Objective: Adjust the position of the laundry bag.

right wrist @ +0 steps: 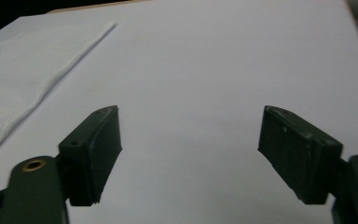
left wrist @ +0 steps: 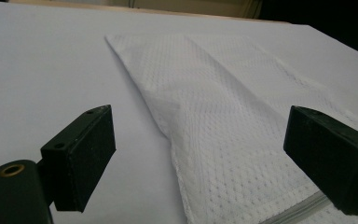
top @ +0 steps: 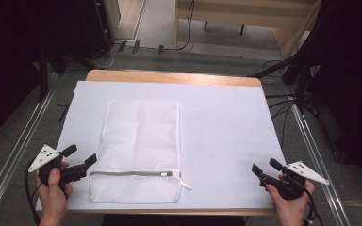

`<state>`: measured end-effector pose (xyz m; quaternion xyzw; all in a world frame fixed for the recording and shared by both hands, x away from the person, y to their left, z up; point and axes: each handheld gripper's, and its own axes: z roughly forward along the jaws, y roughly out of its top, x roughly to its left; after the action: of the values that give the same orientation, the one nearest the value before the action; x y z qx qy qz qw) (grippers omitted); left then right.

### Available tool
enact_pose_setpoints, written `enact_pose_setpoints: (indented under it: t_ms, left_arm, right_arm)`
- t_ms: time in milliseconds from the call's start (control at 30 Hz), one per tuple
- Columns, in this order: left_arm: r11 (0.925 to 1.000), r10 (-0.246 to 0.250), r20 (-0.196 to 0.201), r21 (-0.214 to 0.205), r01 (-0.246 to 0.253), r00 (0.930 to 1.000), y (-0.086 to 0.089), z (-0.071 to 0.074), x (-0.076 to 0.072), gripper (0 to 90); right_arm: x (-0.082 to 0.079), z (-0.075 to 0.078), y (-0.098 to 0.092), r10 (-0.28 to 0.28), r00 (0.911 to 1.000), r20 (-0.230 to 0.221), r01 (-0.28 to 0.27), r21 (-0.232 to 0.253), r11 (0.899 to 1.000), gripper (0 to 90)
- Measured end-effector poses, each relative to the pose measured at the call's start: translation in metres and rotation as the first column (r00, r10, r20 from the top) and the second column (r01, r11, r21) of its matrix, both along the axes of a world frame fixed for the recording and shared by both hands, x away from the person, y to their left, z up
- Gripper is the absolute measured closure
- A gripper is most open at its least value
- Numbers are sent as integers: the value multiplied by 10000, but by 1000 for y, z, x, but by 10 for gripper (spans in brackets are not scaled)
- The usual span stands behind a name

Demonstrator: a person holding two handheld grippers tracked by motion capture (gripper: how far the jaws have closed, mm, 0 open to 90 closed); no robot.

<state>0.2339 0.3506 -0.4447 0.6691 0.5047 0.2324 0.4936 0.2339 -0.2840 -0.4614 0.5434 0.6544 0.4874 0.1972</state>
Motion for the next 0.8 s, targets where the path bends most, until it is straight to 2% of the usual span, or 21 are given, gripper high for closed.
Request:
enact_pose_setpoints:
  t_ms: [33, 67, 100, 133, 200, 233, 267, 300, 333, 400, 433, 467, 500, 567, 633, 767, 800]
  left_arm:
    - [10000, 0, 0, 0, 0, 10000, 0, 0, 0, 92]
    - [10000, -26, -16, 47, 26, 10000, -3, 0, 1, 92]
    - [9999, -77, -22, 112, 77, 10000, -4, -1, 2, 93]
    - [9999, -77, -22, 112, 77, 10000, -4, -1, 2, 92]
    - [9994, -176, -95, 306, 178, 9998, -7, -2, 4, 93]
    - [9989, -172, -131, 439, 178, 9998, -9, -2, 5, 93]
    - [9989, -172, -131, 439, 178, 9998, -9, -2, 5, 93]
    - [9990, -188, -175, 396, 195, 9997, -9, -3, 5, 93]
    - [9990, -188, -175, 396, 195, 9997, -9, -3, 5, 93]
    - [9992, -197, -174, 342, 203, 9997, -7, -3, 5, 93]
    - [9995, -175, -193, 269, 180, 9997, -6, -3, 5, 93]
    - [9996, -140, -223, 250, 145, 9997, -6, -3, 5, 93]
    - [9996, -140, -223, 250, 145, 9997, -6, -3, 5, 93]
    - [9995, -136, -228, 281, 143, 9996, -7, -3, 5, 93]
    - [9993, -152, -212, 333, 159, 9997, -8, -3, 5, 93]
    - [9996, -74, -274, 274, 82, 9996, -6, -4, 6, 93]
    - [9996, -64, -283, 258, 71, 9996, -6, -4, 6, 93]
  right_arm:
    - [0, 0, 0, 0, 10000, 0, 0, 0, 10000, 231]
    - [6, 3, 19, 225, 9997, -130, -226, -52, 9997, 283]
    - [10, 5, 31, 465, 9989, -114, -468, -227, 9986, 299]
    - [10, 5, 31, 465, 9989, -114, -468, -227, 9986, 299]
    - [18, 8, 55, 788, 9967, -207, -799, -589, 9951, 375]
    - [28, 9, 80, 1335, 9908, -215, -1347, -700, 9884, 412]
    - [28, 9, 80, 1335, 9908, -215, -1347, -700, 9884, 412]
    - [40, 8, 104, 1732, 9839, -443, -1756, -578, 9828, 420]
    - [40, 8, 104, 1732, 9839, -443, -1756, -578, 9828, 420]
    - [51, 6, 128, 2127, 9749, -657, -2157, -427, 9755, 426]
    - [62, 4, 151, 2324, 9687, -871, -2371, -487, 9703, 445]
    - [66, 3, 162, 2472, 9639, -992, -2528, -483, 9663, 453]
    - [66, 3, 162, 2472, 9639, -992, -2528, -483, 9663, 453]
    - [74, 1, 181, 2496, 9612, -1174, -2573, -558, 9647, 473]
    - [85, 0, 200, 2499, 9572, -1460, -2564, -268, 9662, 510]
    - [94, -2, 214, 2441, 9528, -1805, -2503, -123, 9681, 517]
    - [97, -4, 219, 2414, 9514, -1914, -2509, -270, 9676, 517]
